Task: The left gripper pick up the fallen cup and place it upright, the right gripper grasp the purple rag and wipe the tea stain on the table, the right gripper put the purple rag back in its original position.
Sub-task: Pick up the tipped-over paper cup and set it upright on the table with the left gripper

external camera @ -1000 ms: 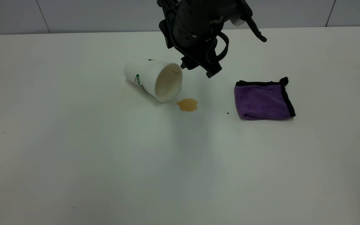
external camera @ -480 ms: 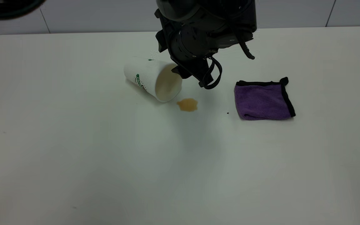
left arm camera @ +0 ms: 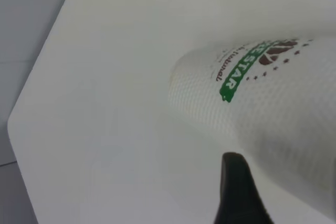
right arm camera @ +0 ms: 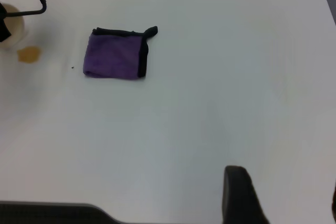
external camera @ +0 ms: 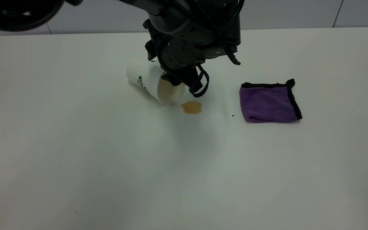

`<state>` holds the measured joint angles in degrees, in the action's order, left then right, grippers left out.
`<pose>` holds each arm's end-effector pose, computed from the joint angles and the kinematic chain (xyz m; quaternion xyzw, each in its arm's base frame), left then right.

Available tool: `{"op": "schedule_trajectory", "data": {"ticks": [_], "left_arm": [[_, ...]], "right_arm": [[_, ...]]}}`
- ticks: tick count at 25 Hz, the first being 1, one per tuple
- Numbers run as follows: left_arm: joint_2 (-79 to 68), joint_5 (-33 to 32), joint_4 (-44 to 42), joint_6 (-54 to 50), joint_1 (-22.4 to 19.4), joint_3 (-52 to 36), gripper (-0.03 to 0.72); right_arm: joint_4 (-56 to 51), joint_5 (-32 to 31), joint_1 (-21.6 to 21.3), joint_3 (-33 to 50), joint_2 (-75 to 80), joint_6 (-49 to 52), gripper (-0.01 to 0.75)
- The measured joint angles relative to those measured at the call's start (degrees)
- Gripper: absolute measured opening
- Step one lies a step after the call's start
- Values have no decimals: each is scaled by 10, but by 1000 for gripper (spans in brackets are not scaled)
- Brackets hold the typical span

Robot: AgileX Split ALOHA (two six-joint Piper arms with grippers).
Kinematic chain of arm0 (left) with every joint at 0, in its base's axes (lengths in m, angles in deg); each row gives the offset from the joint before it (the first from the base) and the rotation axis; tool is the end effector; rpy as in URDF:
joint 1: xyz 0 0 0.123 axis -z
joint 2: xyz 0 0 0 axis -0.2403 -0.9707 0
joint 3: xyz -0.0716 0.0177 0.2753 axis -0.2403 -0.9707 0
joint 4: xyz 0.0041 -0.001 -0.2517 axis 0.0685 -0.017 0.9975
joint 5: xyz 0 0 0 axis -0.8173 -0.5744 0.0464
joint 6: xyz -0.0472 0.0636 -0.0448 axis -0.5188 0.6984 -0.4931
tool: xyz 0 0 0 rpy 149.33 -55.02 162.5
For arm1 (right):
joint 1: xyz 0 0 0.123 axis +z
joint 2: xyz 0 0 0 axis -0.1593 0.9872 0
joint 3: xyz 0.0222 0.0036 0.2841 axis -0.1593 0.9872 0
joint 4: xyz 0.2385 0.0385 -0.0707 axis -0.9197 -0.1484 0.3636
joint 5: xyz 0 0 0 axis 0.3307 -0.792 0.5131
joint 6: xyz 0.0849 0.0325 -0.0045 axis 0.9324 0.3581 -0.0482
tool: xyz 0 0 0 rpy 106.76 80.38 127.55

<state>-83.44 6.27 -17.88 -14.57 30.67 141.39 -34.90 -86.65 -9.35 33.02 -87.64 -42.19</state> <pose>0.4025 -0.3114 0.0346 0.3544 0.8494 0.2810 0.2718 -0.0079 0.0022 0.2655 -0.0152 0.8723 0.0033 0.4887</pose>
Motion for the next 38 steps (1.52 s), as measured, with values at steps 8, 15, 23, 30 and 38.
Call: {"op": "schedule_trajectory", "data": {"ticks": [8,15,23,30,38], "left_arm": [[-21,10,-18,-11,-6,0,487],[-36,11,-61,-58,-16,0,407],[-32,-50,-82,-59,-17,1,3],[53,-43,57,81,-71,0,-24],[153,20,430,376,-239,0,-24]], "right_arm": [[0,0,0,0,0,0,450],[0,0,0,0,0,0,450],[0,0,0,0,0,0,450],[0,0,0,0,0,0,450],[0,0,0,0,0,0,450]]}}
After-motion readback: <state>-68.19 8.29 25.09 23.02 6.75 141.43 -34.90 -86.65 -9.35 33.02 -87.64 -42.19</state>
